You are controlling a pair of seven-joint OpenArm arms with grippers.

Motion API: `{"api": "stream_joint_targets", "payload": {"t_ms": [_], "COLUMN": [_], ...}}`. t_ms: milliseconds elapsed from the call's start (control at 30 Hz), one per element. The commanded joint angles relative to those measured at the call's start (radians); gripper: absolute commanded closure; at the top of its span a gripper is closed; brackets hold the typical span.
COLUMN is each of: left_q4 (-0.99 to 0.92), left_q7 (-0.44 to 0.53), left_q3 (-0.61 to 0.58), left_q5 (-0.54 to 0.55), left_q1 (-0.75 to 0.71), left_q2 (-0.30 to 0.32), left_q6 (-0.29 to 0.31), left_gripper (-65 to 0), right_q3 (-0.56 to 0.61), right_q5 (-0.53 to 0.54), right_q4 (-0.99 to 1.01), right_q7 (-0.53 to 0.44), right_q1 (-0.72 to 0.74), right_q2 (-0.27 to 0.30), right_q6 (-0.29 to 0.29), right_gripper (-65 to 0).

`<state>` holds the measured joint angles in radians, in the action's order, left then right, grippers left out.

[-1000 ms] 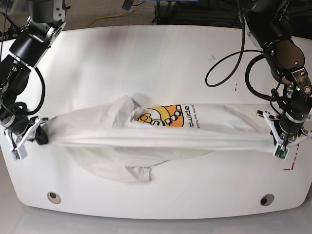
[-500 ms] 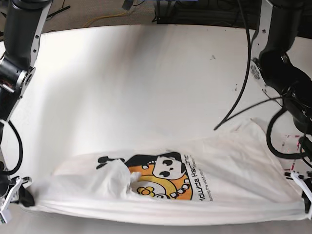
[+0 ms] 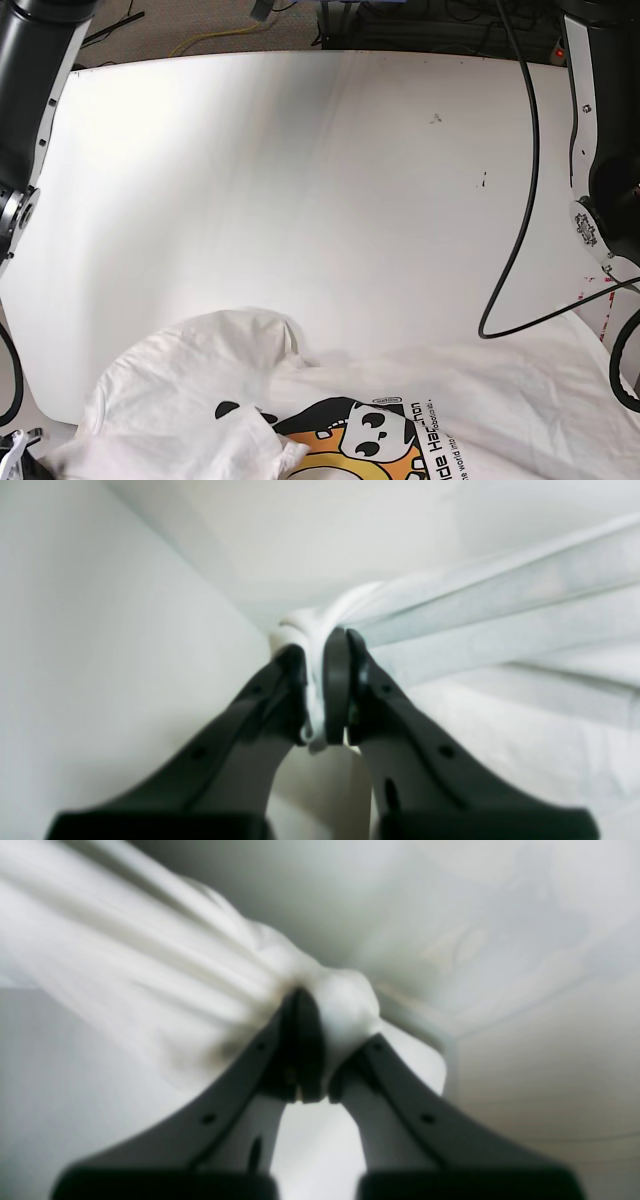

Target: Fold the T-shirt properly

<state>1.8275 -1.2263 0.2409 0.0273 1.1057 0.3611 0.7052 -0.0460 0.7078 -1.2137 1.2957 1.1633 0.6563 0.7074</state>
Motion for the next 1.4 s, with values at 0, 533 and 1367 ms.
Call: {"api": "stream_joint_targets", "payload": {"t_ms": [0,533,1367], "left_q4": [0.005,0.186,0.182], "left_q7": [-0.004,-0.112,0.033], "left_q3": [0.007,0.085,0.354], "left_q5": [-0.046,-0.046,-0.048], "left_q1": [-0.014,-0.54,-1.412], "left_q2": [0.029,-0.009,-0.09], "left_q6": [-0.007,-0.007,-0.007], "left_gripper": [-0.4,-0.4,-0.4], "right_q3": [-0.038,-0.372,-0.619], "right_q5": [-0.012,0.105,0.118], "right_q4": [-0.01,-0.246,-0.446], "right_q7": [0.022,0.023,0.025], "right_q1": [-0.044,-0.701,-1.331], "right_q2": [0.044,0.02,-0.183], "right_q6": [-0.009,-0.009,-0.009], "right_gripper": [0.0,0.0,0.0]}}
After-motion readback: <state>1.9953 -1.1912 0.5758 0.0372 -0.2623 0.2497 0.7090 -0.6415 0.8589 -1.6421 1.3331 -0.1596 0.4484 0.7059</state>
